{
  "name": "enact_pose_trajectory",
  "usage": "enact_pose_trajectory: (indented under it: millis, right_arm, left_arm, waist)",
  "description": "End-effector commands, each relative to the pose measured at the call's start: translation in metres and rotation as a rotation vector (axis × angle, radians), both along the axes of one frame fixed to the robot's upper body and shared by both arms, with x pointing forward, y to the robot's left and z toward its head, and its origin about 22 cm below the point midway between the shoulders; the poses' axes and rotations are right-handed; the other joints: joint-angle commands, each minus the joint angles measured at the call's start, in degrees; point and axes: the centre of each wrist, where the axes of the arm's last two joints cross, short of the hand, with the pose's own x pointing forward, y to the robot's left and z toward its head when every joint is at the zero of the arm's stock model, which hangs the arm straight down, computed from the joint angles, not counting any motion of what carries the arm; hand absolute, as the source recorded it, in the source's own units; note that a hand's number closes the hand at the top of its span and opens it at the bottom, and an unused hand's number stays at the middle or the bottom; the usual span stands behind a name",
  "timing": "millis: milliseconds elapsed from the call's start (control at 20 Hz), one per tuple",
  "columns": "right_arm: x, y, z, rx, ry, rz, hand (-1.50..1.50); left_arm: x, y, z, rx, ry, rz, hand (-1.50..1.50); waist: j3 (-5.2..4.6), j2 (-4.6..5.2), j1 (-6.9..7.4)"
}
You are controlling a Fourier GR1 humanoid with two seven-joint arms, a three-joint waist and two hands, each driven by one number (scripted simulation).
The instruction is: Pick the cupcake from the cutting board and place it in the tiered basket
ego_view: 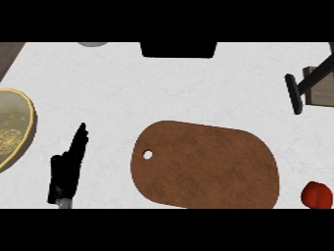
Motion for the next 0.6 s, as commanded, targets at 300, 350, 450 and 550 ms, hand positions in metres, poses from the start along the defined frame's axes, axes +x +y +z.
enact_pose_trajectory:
  millis: [300, 350, 450, 550]
  right_arm:
    - [-0.001, -0.006, -0.013, 0.087, -0.454, -0.031, -1.5]
    - [-0.005, -0.008, -0.006, 0.065, -0.5, -0.021, -1.5]
    - [0.0, -0.004, -0.012, 0.06, -0.561, -0.027, -1.5]
    - [-0.019, -0.015, 0.012, -0.053, -0.619, -0.047, -1.5]
  left_arm:
    - [-0.019, -0.009, -0.013, 0.003, 0.024, -0.013, 0.0]
    - [-0.002, 0.012, -0.003, -0.002, 0.027, 0.008, 0.0]
    - [-0.002, 0.004, -0.005, -0.001, 0.005, 0.01, 0.0]
    - [0.003, 0.003, -0.004, -0.006, 0.026, 0.016, 0.0]
  waist:
    - [-0.11, -0.1, 0.25]
    - [-0.13, 0.0, 0.04]
    - [-0.13, 0.05, 0.07]
    - [-0.16, -0.15, -0.8]
